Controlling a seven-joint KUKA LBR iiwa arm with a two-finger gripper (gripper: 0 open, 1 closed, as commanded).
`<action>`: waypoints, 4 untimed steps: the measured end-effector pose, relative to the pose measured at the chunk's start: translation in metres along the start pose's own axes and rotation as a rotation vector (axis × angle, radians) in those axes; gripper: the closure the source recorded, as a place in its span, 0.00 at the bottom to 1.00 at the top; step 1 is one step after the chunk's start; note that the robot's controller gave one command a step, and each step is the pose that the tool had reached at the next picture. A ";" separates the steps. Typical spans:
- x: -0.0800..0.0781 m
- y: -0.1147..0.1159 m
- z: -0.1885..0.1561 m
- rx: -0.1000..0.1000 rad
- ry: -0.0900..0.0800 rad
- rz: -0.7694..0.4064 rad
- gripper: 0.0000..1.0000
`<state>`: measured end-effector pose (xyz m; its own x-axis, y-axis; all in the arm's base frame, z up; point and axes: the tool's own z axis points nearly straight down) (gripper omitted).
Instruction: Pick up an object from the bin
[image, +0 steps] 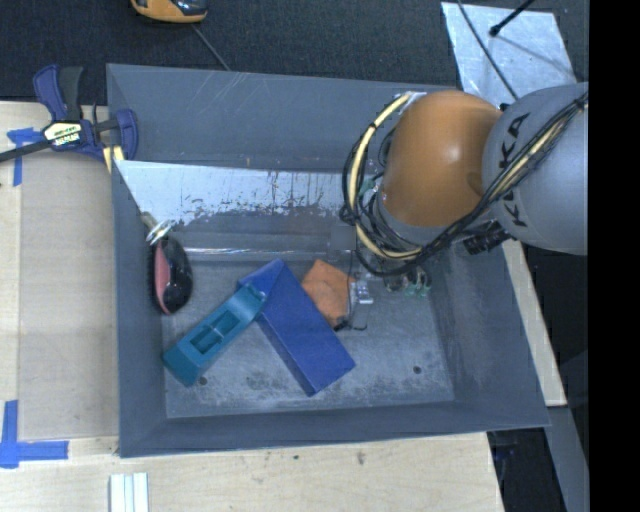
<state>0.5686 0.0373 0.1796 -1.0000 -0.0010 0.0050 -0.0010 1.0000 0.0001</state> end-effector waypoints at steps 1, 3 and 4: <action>-0.002 0.000 -0.005 0.000 -0.008 0.001 0.00; -0.011 -0.014 0.045 0.000 -0.006 0.012 0.00; -0.028 -0.040 0.107 -0.001 -0.010 -0.110 1.00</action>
Offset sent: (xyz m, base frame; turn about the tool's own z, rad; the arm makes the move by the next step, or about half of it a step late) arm 0.0058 -0.0144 -0.0453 -0.0519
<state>0.5962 -0.0025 0.0726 -0.9938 -0.1111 -0.0055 -0.1111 0.9938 0.0010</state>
